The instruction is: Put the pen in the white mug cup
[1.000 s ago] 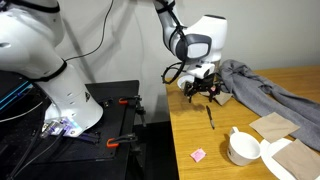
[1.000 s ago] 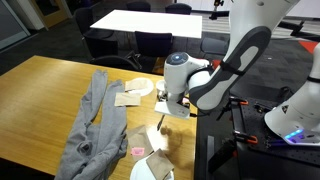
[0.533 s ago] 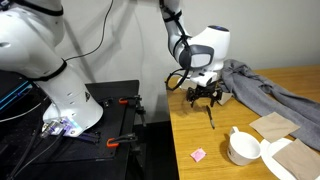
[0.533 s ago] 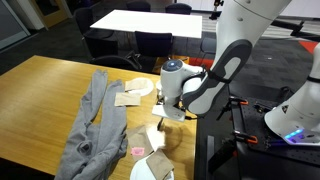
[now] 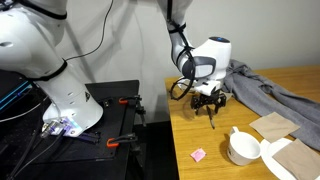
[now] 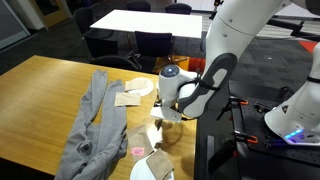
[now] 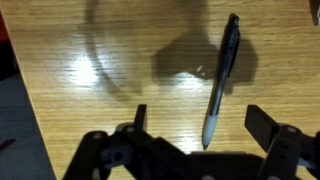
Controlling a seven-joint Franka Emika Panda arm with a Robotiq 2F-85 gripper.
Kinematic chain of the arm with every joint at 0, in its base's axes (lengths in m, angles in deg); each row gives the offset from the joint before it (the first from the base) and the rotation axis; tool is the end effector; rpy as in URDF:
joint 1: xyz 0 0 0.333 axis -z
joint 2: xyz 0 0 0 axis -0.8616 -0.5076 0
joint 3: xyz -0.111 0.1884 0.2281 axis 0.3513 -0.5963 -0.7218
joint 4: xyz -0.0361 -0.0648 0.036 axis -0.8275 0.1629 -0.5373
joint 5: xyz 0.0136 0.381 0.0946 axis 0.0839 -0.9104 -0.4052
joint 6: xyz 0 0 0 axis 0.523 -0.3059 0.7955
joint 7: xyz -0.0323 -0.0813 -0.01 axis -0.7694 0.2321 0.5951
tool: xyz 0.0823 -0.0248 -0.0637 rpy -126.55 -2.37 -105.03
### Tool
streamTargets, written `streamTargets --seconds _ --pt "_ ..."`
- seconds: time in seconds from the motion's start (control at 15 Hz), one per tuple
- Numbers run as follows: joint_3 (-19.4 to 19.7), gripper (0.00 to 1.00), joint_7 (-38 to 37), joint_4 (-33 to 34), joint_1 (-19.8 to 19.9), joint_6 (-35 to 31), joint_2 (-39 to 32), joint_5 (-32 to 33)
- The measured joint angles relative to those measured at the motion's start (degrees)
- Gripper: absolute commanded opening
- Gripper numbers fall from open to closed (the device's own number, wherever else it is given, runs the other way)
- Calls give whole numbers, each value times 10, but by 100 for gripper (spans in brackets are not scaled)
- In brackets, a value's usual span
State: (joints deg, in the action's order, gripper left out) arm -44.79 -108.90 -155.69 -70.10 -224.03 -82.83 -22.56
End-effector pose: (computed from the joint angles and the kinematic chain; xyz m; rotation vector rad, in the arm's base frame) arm 0.5333 0.0389 0.0741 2.1918 -2.1951 0.1043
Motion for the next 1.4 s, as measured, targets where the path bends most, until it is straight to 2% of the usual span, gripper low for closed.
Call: streamTargets --seconds 0.6,0.67,0.93,1.0,1.13,1.2,1.27,1.4 --pt "10 100 0 45 -14 0 -34 -11" --pt "10 97 0 48 -15 -1 -36 -11" --pt "12 59 0 60 -18 -1 -47 -12" --pt "13 53 0 62 -18 -1 -50 -12" --pt "13 46 0 67 -18 -1 -56 -12" --pt "13 39 0 69 -18 0 -60 -12" --pt "13 21 0 72 -18 0 -63 -13" --pt "13 8 0 74 -19 5 -64 -13"
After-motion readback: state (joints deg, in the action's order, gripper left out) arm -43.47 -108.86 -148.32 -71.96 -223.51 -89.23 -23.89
